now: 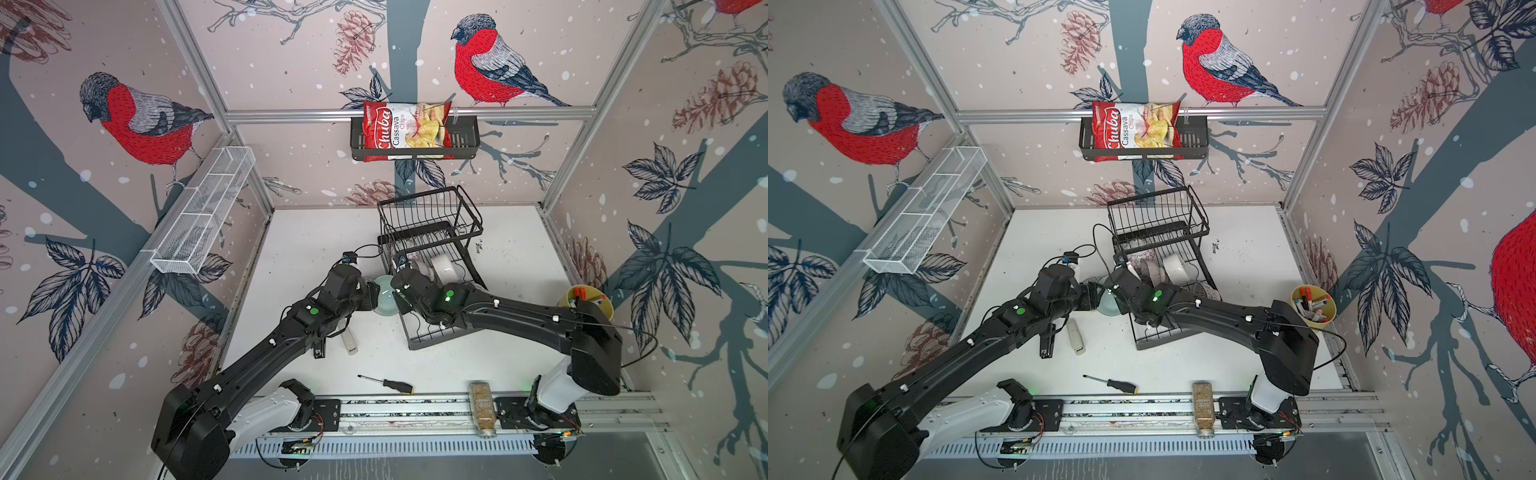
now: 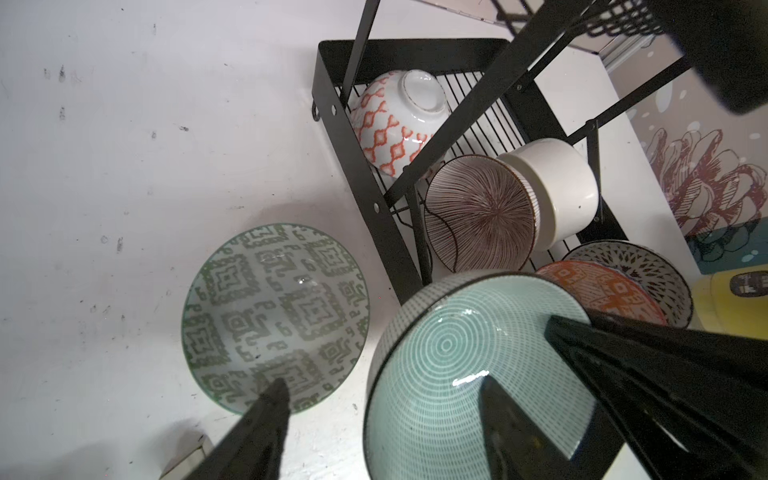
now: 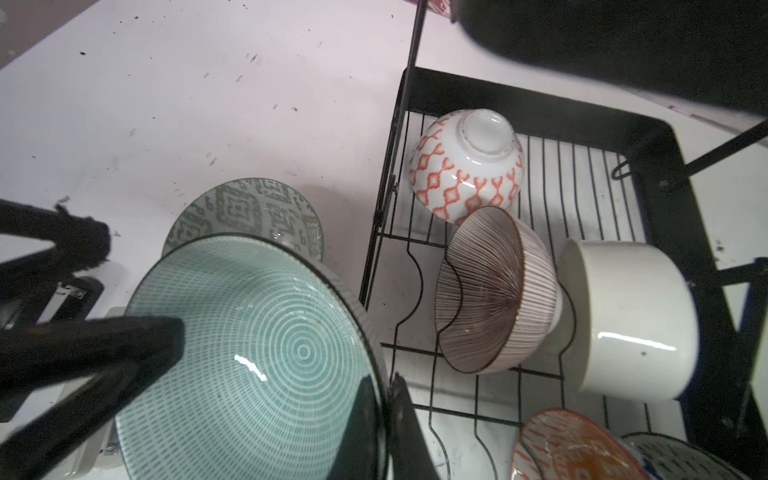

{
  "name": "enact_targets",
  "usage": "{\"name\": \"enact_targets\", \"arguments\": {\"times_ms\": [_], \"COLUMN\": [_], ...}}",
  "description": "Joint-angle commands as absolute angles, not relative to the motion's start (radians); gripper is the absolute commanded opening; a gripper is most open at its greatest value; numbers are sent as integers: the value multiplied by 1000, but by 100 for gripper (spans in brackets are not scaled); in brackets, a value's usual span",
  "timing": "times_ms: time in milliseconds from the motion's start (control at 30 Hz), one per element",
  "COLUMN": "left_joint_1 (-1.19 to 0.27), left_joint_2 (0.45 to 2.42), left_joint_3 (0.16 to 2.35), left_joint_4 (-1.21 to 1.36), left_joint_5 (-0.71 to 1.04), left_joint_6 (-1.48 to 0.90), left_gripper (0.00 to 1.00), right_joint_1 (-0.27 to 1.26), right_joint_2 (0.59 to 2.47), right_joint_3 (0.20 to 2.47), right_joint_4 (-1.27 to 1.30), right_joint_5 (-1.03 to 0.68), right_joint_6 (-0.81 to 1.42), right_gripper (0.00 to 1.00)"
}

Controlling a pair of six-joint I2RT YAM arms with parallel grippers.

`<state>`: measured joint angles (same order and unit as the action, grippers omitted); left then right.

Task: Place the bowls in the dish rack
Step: 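Open the left gripper and draw back while the right carries the bowl to the rack, then lower the green-lined bowl on edge into the lower rack with the right gripper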

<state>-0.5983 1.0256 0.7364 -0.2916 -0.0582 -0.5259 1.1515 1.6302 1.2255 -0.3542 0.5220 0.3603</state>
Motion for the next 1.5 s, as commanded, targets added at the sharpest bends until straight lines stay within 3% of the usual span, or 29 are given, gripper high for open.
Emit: {"name": "enact_targets", "arguments": {"times_ms": [0, 133, 633, 1467], "left_joint_1": [-598, -598, -562, -479], "left_joint_2": [990, 943, 928, 953], "left_joint_3": [716, 688, 645, 611], "left_joint_4": [-232, -216, -212, -174], "left_joint_5": [-85, -107, -116, -45], "left_joint_6": [-530, -532, -525, -499], "left_gripper": [83, 87, 89, 89], "right_joint_1": [1183, 1215, 1237, 1246], "right_joint_2": [1622, 1623, 1616, 1732], "right_joint_3": [1232, 1239, 1172, 1075], "right_joint_4": [-374, -440, -615, -682], "right_joint_5": [716, 848, 1145, 1302], "right_joint_6": [342, 335, 318, 261], "right_gripper": [0, 0, 0, 0]}}
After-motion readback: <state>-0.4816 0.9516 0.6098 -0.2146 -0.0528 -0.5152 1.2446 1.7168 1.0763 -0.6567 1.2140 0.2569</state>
